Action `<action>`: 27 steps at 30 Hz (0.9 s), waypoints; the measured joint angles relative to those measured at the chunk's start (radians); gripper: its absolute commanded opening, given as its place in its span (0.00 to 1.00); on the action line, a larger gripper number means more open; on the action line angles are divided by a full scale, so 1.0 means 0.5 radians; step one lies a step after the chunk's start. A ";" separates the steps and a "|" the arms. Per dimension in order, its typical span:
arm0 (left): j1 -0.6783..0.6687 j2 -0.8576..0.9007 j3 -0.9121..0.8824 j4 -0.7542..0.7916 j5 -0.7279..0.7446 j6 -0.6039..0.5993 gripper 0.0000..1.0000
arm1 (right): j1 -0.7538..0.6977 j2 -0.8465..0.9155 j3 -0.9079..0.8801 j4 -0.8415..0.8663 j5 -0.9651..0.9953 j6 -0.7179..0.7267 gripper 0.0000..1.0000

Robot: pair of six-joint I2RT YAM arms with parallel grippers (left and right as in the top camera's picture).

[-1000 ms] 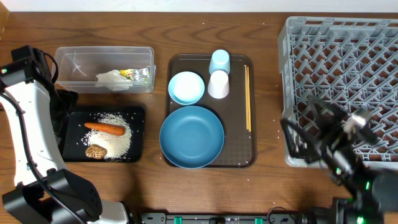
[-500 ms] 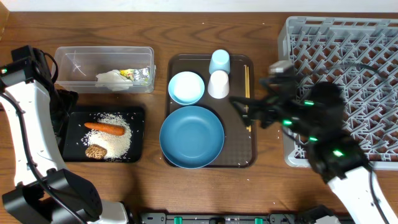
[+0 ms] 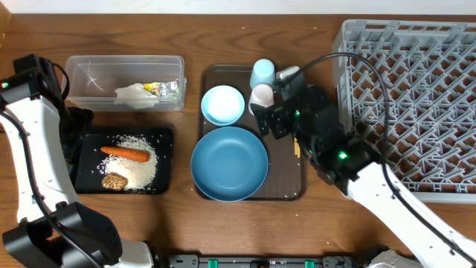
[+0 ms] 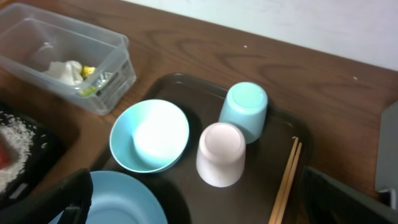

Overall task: Sort waste into correct bins and load items into the dishwasher rack
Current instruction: 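Reach the right gripper toward the light-blue cup on the brown tray, then lower the right gripper over the pink cup and align with it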

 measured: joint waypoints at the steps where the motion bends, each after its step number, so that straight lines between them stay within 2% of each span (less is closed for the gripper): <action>1: 0.000 0.000 0.000 -0.001 -0.001 0.000 0.98 | 0.000 0.030 0.002 0.001 0.007 0.011 0.99; 14: 0.000 0.000 0.000 -0.001 -0.001 0.000 0.98 | 0.000 0.497 0.006 0.338 0.179 0.139 0.99; 27: 0.000 0.000 0.000 0.000 -0.001 0.000 0.98 | 0.000 0.816 0.006 0.512 0.302 0.334 0.99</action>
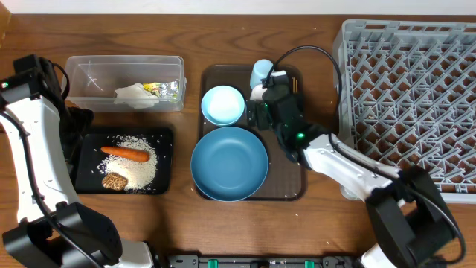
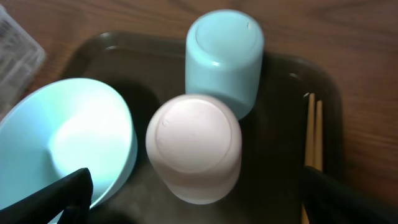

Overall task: Sort waste into correct bins and load items into the dishwasher rack
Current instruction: 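Lower the right gripper over the pink cup and align with it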

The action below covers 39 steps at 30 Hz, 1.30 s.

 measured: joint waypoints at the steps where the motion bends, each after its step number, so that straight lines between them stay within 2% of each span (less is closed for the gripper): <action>1: 0.000 0.000 0.000 0.000 0.000 0.000 0.98 | 0.000 0.024 0.000 0.011 0.003 0.008 0.99; 8: 0.000 0.000 0.000 0.000 0.000 0.000 0.98 | 0.000 0.043 0.002 0.105 0.006 0.024 0.99; 18: 0.000 0.000 0.000 0.000 0.000 0.000 0.98 | 0.000 0.031 0.002 0.053 0.036 0.027 0.99; 30: 0.000 0.000 0.000 0.000 0.000 0.000 0.98 | 0.000 -0.393 0.003 -0.166 0.058 0.027 0.99; 39: 0.000 0.000 0.000 0.000 0.000 0.000 0.98 | 0.001 -0.423 0.005 -0.317 -0.122 0.088 0.99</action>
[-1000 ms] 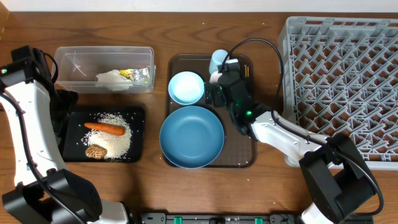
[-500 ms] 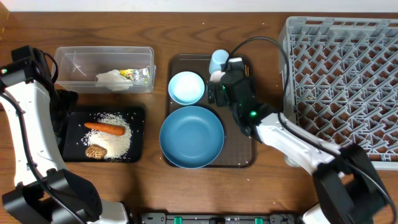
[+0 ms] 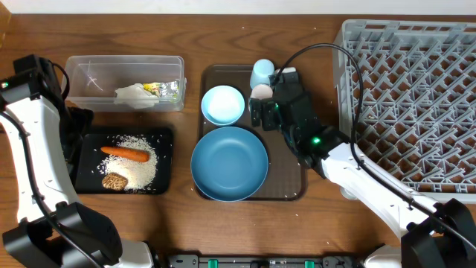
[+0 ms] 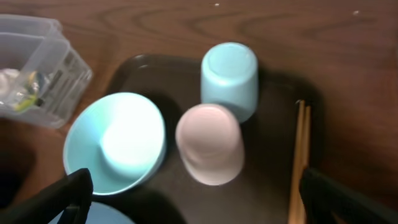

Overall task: Sort waste into correct bins and load items into the dishwasher rack
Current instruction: 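Lower the right gripper over the pink cup and align with it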

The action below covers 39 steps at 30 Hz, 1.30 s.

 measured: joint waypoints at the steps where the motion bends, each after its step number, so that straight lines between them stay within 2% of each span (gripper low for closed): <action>1: 0.000 0.000 0.000 0.000 0.000 0.000 0.98 | 0.000 0.000 0.000 0.011 -0.010 0.005 0.99; 8: 0.000 0.000 0.000 0.000 0.001 0.000 0.98 | -0.002 0.000 0.000 0.037 0.024 -0.115 0.99; 23: 0.000 0.000 0.000 0.000 0.000 0.000 0.98 | -0.005 -0.016 0.000 0.040 -0.137 -0.153 0.99; 32: 0.000 0.000 0.000 0.000 0.001 0.000 0.98 | -0.005 -0.278 0.000 -0.082 -0.159 -0.154 0.99; 39: 0.000 0.000 0.000 0.000 0.000 0.000 0.98 | -0.001 -0.284 0.001 -0.191 -0.159 -0.153 0.99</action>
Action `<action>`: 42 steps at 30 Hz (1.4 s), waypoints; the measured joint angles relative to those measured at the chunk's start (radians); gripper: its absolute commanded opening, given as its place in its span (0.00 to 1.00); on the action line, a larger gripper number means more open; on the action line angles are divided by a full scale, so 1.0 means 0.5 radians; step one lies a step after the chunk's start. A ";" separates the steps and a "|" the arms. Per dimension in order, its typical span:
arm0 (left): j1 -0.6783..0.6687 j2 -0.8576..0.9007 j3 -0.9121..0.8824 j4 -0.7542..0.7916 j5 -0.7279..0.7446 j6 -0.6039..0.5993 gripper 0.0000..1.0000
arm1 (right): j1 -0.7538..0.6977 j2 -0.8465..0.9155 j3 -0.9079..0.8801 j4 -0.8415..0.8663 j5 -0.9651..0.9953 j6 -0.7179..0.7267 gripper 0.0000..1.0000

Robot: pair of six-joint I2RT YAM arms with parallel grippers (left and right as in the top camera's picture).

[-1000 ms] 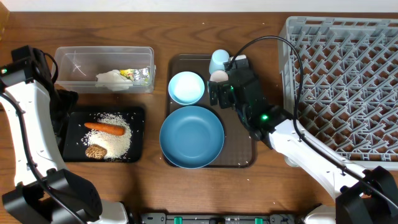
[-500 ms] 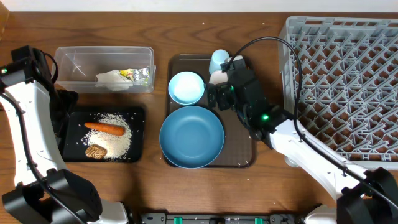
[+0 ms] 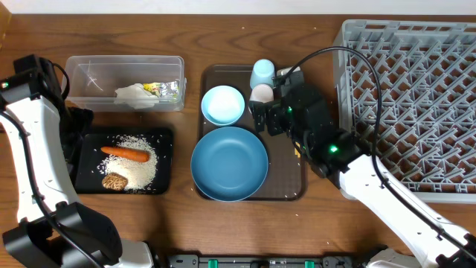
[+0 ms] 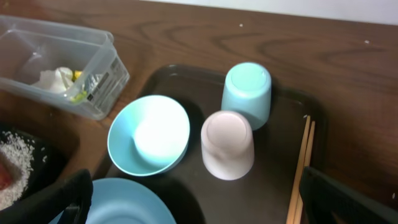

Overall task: Sort waste into correct bins and load items into the dishwasher rack
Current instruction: 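Lower the right gripper over the pink cup and align with it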

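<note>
A brown tray (image 3: 290, 186) holds an upturned pink cup (image 4: 227, 144), an upturned light blue cup (image 4: 247, 93) behind it, a small blue bowl (image 4: 149, 134), a large blue plate (image 3: 229, 164) and wooden chopsticks (image 4: 303, 168). My right gripper (image 4: 205, 208) hangs open over the tray, in front of the pink cup, touching nothing. Its dark fingers (image 4: 71, 199) frame the view's lower corners. The left gripper (image 3: 71, 134) sits at the left edge of the black tray; its jaws are hidden.
A grey dishwasher rack (image 3: 416, 97) fills the right side. A clear bin (image 3: 123, 82) with crumpled waste stands at the back left. In front of it a black tray (image 3: 163, 138) holds rice, a carrot (image 3: 125, 153) and a mushroom (image 3: 114, 181).
My right gripper has drawn back and up from the cups, so more of the tray and the clear bin shows. It is still open. The cups and the left arm have not moved.
My right gripper first hung open over the tray, in front of the cups. Then it was close above the pink cup, still open. After that it stood farther back, and now farther still. Every item lies where it did at the start.
</note>
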 measured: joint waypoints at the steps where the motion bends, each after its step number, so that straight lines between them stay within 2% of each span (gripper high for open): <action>1: 0.000 0.000 0.000 -0.001 0.000 0.000 0.98 | 0.000 0.012 0.001 -0.004 0.002 0.001 0.99; 8: 0.000 0.000 0.000 -0.001 0.001 0.000 0.98 | 0.000 0.150 0.000 0.006 0.099 0.060 0.99; 22: 0.000 0.000 0.000 -0.001 0.000 0.000 0.98 | 0.000 0.674 0.001 0.477 0.169 0.144 0.99; 29: 0.000 0.000 0.000 0.000 0.000 0.000 0.98 | 0.000 0.782 0.001 0.518 0.271 0.144 0.99; 34: 0.000 0.000 0.000 0.000 0.000 0.000 0.98 | 0.000 0.821 0.001 0.573 0.289 0.146 0.87; 42: 0.000 0.000 0.000 0.000 0.000 0.000 0.98 | 0.000 0.821 0.001 0.594 0.301 0.152 0.79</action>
